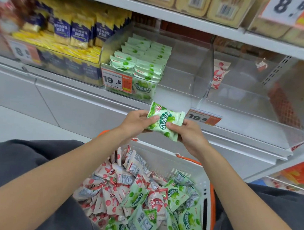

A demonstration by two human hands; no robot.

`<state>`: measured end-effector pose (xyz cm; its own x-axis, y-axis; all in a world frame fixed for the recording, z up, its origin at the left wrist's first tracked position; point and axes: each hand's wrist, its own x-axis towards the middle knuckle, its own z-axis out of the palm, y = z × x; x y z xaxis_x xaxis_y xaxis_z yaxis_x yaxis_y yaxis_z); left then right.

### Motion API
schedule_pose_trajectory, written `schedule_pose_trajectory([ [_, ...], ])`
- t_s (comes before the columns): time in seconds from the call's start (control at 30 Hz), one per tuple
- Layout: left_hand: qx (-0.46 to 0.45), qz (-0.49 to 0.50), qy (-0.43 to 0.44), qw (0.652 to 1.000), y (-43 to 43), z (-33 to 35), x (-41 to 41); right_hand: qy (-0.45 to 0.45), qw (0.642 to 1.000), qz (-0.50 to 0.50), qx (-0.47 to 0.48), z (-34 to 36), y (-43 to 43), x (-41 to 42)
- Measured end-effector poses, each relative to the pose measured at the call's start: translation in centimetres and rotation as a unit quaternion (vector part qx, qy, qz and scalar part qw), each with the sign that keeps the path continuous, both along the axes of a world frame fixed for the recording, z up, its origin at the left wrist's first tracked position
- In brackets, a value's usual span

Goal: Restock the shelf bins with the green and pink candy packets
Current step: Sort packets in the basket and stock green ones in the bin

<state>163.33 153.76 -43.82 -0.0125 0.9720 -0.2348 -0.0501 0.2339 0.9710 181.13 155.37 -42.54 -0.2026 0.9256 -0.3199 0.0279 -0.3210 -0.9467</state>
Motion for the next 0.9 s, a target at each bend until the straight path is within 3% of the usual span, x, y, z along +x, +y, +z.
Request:
schedule_pose_trajectory([
  [0.1,0.129,0.05,0.154,0.978,1.6,3.2,-2.6,-0.078,0.99,-0.015,0.117,3.3,1.1,-0.1],
  [0.2,0.231,0.107,0.314,0.915,4.4,6.5,-6.7,-0.103,0.971,-0.021,0.212,7.5,2.6,-0.4],
  [0.3,0.218,0.047,0.44,0.87,8.1,8.8,-9.6,-0.153,0.939,-0.001,0.309,10.8,4.4,-1.3],
  [0.43,0.153,-0.097,0.508,0.842,11.7,10.1,-10.5,-0.206,0.911,0.049,0.352,12.0,6.9,-3.2],
  [0.5,0.146,-0.12,0.501,0.844,12.5,10.1,-10.5,-0.228,0.899,0.072,0.367,11.5,7.9,-4.0],
  [0.7,0.163,-0.076,0.394,0.901,13.0,9.7,-10.4,-0.296,0.849,0.069,0.432,11.9,10.2,-5.3],
  [0.83,0.168,-0.057,0.37,0.912,13.1,9.5,-10.5,-0.444,0.785,0.199,0.384,13.1,10.8,-6.9],
  [0.9,0.168,-0.052,0.37,0.912,13.3,9.2,-10.7,-0.475,0.766,0.248,0.354,13.5,10.8,-8.0],
])
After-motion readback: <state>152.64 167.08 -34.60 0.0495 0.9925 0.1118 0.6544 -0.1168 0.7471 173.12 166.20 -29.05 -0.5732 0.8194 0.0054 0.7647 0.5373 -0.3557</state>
